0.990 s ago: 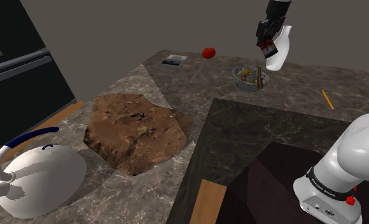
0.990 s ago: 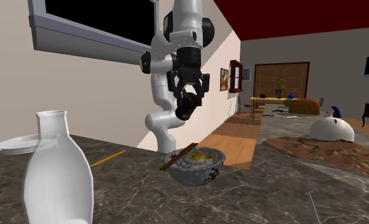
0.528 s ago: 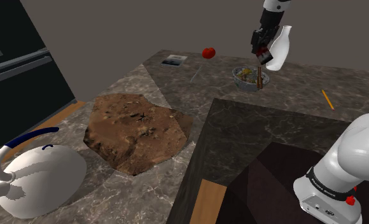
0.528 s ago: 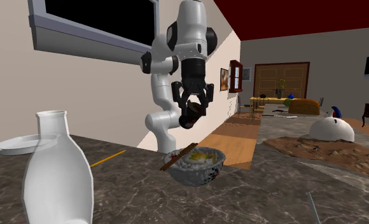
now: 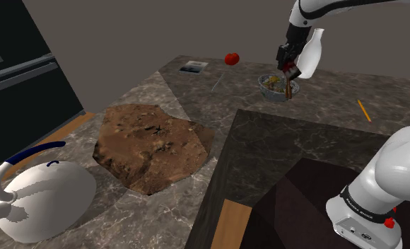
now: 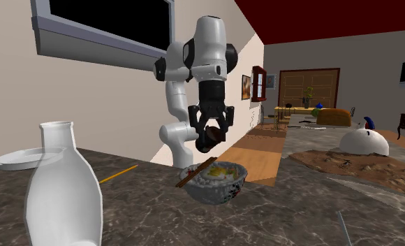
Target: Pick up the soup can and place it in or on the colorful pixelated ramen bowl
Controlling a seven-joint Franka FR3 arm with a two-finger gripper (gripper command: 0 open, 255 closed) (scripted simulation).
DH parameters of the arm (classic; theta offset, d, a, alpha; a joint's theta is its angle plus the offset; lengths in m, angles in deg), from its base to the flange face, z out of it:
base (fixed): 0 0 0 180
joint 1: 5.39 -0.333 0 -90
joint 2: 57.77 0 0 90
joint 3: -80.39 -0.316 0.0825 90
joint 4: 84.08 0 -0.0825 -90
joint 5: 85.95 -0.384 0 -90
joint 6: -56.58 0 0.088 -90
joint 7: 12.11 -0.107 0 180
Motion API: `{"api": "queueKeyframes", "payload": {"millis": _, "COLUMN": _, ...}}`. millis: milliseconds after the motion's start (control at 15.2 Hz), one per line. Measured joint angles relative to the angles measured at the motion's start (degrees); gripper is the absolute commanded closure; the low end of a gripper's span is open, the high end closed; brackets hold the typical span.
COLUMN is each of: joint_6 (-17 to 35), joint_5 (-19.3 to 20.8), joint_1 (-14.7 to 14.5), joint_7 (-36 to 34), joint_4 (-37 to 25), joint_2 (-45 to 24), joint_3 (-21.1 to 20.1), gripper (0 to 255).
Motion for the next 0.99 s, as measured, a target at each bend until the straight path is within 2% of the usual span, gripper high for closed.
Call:
{"api": "queueKeyframes", "payload": {"millis": 462, "joint_6": 0.79, "joint_5": 0.06, "joint_1": 0.01, "joint_7": -0.11, "joint_4": 0.88, "joint_2": 0.11, "joint_3": -0.01, "gripper": 255}}
{"api": "queueKeyframes", "payload": {"millis": 528, "joint_6": 0.79, "joint_5": 0.06, "joint_1": 0.01, "joint_7": -0.11, "joint_4": 0.88, "joint_2": 0.11, "joint_3": -0.01, "gripper": 0}}
{"api": "queueKeyframes", "payload": {"millis": 990, "joint_6": -0.06, "joint_5": 0.02, "joint_1": -0.01, "joint_7": -0.09, "joint_4": 0.03, "joint_2": 0.14, "joint_3": -0.07, "gripper": 0}}
